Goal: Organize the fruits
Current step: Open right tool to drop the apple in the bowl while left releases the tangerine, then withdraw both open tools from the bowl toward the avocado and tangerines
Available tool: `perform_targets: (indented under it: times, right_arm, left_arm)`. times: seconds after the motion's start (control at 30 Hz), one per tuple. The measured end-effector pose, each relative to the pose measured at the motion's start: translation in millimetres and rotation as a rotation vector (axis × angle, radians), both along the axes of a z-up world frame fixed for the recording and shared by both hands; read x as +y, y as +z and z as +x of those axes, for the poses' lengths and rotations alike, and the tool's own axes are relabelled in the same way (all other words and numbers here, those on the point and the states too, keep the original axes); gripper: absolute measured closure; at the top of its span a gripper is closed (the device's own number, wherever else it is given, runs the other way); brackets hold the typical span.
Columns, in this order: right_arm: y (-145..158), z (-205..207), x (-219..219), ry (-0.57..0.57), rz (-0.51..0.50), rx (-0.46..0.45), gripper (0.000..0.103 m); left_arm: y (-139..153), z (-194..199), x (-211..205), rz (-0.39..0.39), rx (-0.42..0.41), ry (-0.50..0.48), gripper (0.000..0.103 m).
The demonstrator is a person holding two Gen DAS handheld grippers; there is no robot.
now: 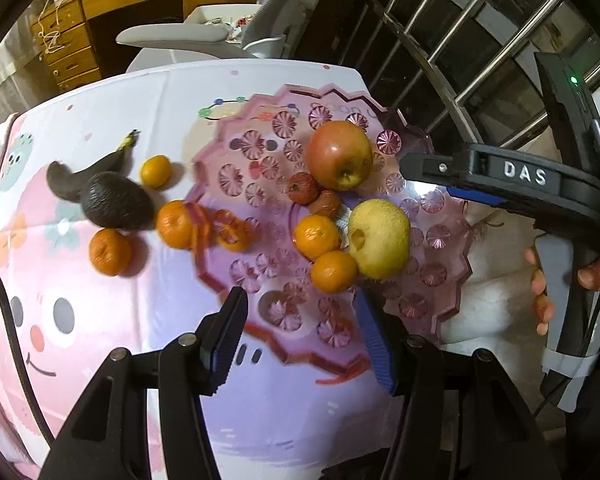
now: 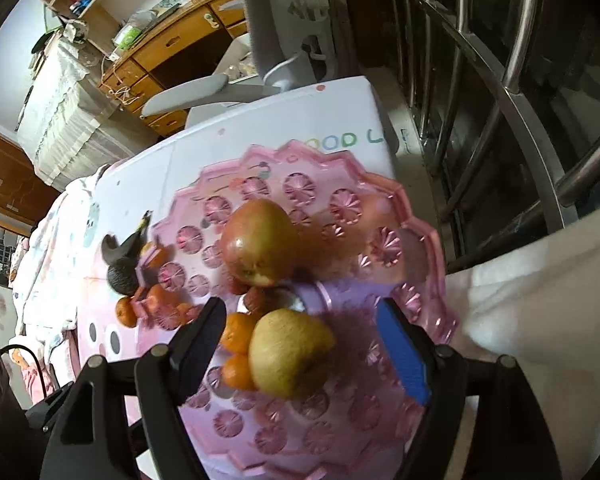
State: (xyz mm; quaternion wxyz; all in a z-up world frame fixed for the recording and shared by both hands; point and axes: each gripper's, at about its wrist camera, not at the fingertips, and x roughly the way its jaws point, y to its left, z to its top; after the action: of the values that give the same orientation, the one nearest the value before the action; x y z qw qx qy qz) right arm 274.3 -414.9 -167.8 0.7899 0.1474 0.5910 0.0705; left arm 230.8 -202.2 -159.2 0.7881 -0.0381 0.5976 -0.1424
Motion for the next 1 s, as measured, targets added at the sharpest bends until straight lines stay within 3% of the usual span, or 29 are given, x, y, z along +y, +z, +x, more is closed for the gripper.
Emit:
perform_targets:
  times: [0.3,0.7,1.0]
  right_arm:
    - [17,-33,41,0.056,0.015,-0.009,0.025]
    - [22,-78,95,0.067,-0.009,-0.008,0.025]
    - [23,-107,146,0.014,-0.021,0.001,0.025]
  left_arm:
    - [22,-27,42,0.014,-0.035,0.018,0.048]
    - [26,-69,120,0.019,-0.028,0.074,0.048]
    - [39,-82,183,0.045,-0.030,0.005,0.043]
